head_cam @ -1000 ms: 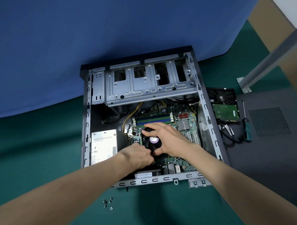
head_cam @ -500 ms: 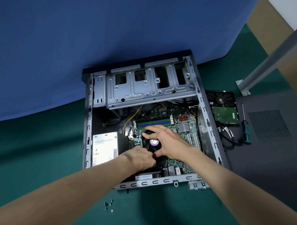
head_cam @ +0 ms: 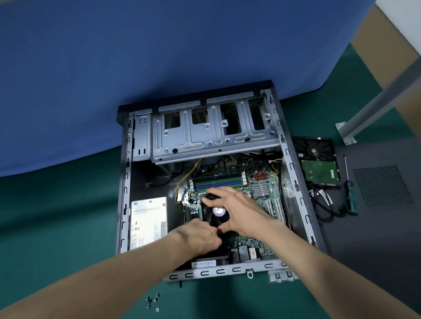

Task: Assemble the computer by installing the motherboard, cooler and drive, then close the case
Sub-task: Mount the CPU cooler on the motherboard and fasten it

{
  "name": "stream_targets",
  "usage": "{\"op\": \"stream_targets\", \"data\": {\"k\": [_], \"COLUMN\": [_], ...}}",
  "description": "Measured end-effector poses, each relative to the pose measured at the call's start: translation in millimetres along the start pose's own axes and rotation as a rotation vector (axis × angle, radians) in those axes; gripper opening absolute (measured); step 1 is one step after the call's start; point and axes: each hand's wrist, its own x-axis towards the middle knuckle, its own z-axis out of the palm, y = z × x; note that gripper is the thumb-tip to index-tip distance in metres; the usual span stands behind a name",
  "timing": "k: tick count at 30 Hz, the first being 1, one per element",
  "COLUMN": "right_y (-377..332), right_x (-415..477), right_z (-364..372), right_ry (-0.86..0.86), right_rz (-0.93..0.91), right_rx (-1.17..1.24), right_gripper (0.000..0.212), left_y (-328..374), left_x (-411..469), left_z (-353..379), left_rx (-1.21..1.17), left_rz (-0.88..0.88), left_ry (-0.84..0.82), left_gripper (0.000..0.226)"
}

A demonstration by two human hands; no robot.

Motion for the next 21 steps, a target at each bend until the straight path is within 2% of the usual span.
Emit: {"op": "stream_targets", "data": {"k": [11,21], "right_y": [-1,-2], "right_x": [-1,-2], "right_z": [-1,-2], "right_ry": [-0.03,-0.025], "right_rz": [0.02,0.011], "right_rx": [0.042,0.032], "right_gripper": [0.083,0.08], "left_y": [4,4], "left_x": [-8,-19], "left_z": [-7,-14], "left_rx": [-0.078,0.08], "left_rz": [-0.078,0.055], "left_ry": [-0.005,0.001], "left_gripper": [0.026,0.025]}}
